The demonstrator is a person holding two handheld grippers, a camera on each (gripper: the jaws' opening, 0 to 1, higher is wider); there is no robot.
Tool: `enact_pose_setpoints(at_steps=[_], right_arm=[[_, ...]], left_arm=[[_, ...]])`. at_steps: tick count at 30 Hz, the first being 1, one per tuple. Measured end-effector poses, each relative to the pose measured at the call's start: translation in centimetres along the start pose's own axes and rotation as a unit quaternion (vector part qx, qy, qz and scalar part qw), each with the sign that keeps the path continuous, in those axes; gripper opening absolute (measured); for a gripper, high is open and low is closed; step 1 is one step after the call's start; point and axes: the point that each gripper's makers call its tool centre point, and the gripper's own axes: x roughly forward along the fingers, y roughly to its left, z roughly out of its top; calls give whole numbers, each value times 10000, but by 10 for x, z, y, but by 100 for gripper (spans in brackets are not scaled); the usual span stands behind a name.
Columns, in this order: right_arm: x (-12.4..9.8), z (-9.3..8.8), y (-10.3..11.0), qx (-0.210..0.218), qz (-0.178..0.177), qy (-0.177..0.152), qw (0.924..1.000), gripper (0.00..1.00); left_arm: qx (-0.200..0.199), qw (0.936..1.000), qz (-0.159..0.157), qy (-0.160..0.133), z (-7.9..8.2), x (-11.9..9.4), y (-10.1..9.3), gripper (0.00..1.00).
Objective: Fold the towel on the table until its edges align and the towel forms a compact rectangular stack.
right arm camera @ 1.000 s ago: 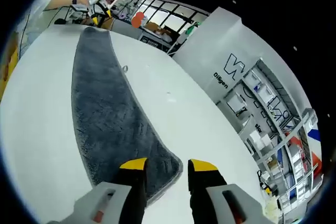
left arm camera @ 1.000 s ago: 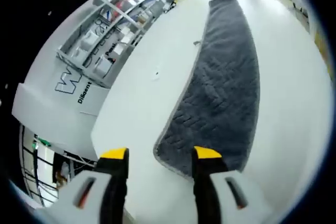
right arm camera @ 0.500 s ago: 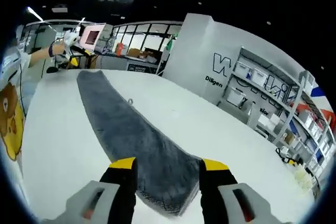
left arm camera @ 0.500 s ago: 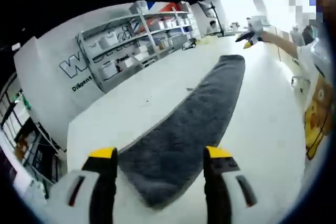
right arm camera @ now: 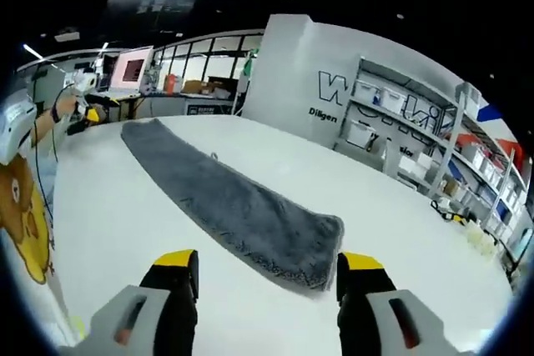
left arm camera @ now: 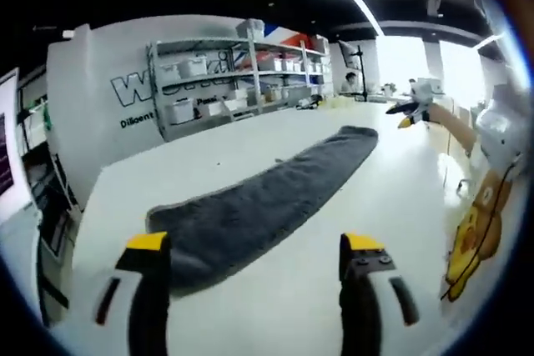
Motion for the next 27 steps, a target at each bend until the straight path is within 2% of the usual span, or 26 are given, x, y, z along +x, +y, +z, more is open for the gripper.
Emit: enact_pose_setpoints(at_steps=[3,6,7,8,10,11,13,14,18,21,25,27], right_arm=[[-5,-3,17,492,62,-45,9988,77],[-11,-5,28,575,57,-56,9983,81],[-13,-6,30,652,-25,-72,9978,81],[-14,-6,30,697,-85,-87,9975,80],[-17,-12,32,869,-238,5,9959,81],[-19,-12,32,881,-309,-9,9956,81],[-21,-12,33,980,-415,-68,9943,84],[-21,-13,35,1060,-434,-70,9934,85],[-17,-19,48,1215,-345,-19,9920,87],[-10,-26,58,1248,-413,37,9913,87],[-3,-36,71,1322,-468,149,9900,91],[-5,-37,75,1494,-532,52,9873,91]], left_arm=[[-372,9992,74,-122,-7,-7,-7,90],[-910,9958,14,-59,-21,-14,-16,91],[-977,9952,36,-52,-24,-16,-18,94],[-961,9953,111,-88,-25,-18,-16,95],[-871,9944,495,-343,-23,-22,-9,96],[-912,9932,621,-364,-24,-24,-8,98],[-926,9924,666,-451,-25,-25,-12,99],[-985,9909,709,-584,-22,-26,-15,99],[-1152,9883,649,-754,-21,-30,-25,99],[-1175,9875,723,-768,-23,-30,-31,99],[-1185,9884,808,-500,-35,-26,-36,99],[-1187,9887,841,-353,-44,-26,-37,99]])
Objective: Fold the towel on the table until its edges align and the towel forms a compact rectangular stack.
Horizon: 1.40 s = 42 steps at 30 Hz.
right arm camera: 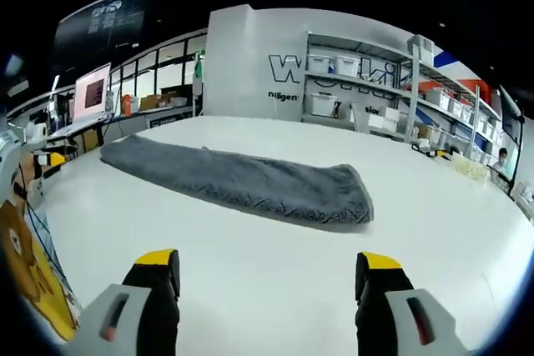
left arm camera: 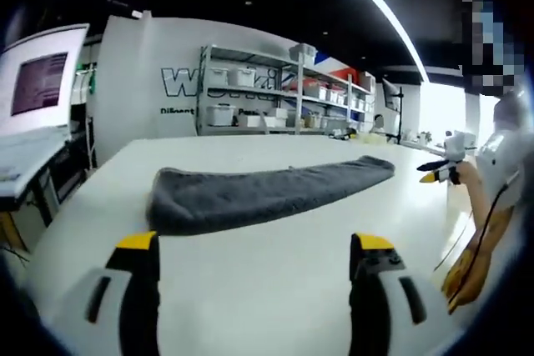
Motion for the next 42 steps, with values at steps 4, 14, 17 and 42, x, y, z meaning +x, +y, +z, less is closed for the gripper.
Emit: enact_pose_setpoints(at_steps=[4,14,17,42], right_arm=[[-6,-5,1,68,-168,40,9998,94],[-17,-1,9,310,-461,-16,9985,99],[-21,6,7,245,-541,-42,9982,99],[-16,-2,2,344,-630,125,9973,99]], left_arm=[[-13,9996,203,209,-14,0,6,99],[-92,9980,415,476,-34,-3,3,99],[-74,9975,482,505,-34,-4,5,99],[-170,9978,466,436,-31,-9,-3,99]])
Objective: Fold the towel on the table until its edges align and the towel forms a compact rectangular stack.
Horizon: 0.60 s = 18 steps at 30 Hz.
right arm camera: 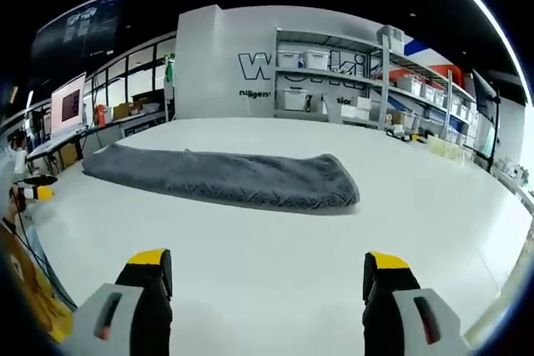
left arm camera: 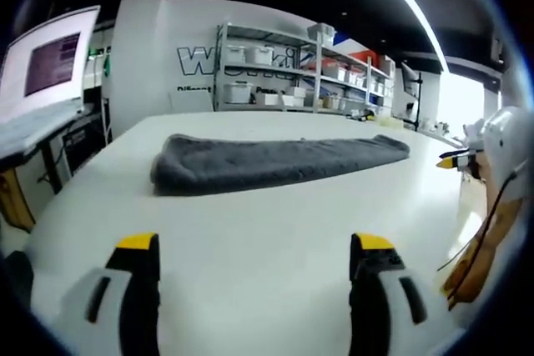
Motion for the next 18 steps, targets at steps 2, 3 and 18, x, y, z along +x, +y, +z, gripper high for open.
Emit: enact_pose_setpoints(at_steps=[2,3,18], right_arm=[[2,1,0,-13,11,10,10000,99],[3,1,0,-14,10,12,10000,99],[17,9,-9,142,169,-55,9997,99]], left_arm=[[-6,10000,-5,5,0,1,0,99],[0,10000,-15,2,0,1,0,99],[-29,10000,-58,-57,1,1,0,99]])
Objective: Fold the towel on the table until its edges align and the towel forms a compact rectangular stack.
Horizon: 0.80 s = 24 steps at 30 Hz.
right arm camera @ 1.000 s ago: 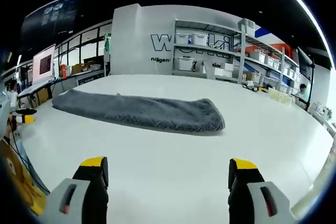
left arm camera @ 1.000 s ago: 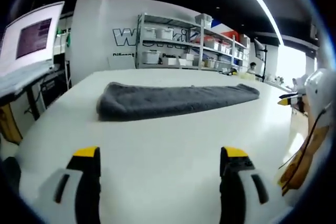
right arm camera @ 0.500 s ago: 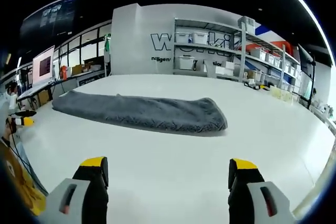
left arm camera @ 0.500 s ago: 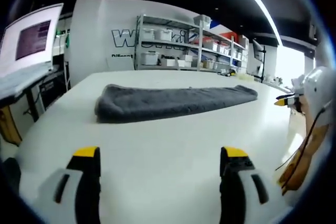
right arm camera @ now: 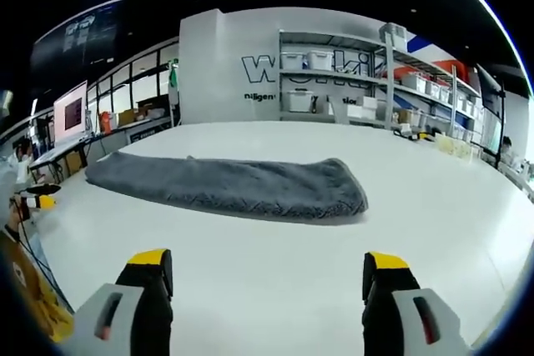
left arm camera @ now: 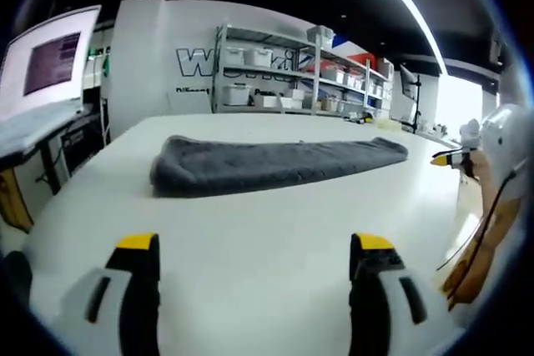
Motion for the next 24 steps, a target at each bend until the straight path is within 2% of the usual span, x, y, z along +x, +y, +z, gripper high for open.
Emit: enact_pose_setpoints(at_steps=[2,6,13,16,20,24], right_arm=[[2,2,-6,73,-118,-43,9999,98],[8,7,-9,128,-50,-94,9999,97],[29,21,-7,301,406,-175,9986,94],[37,30,-7,624,727,-304,9949,93],[39,40,-26,818,523,-441,9943,92],[40,39,-33,740,441,-333,9957,92]], left_arm=[[-25,10000,3,-13,-1,-1,0,99],[-61,10000,30,-25,-3,-2,0,99],[-77,9999,69,-83,-3,-2,-1,99],[-110,9998,-53,-175,0,-1,-6,99],[-97,9995,-200,-211,1,2,-15,99],[-99,9995,-231,-210,0,3,-16,99]])
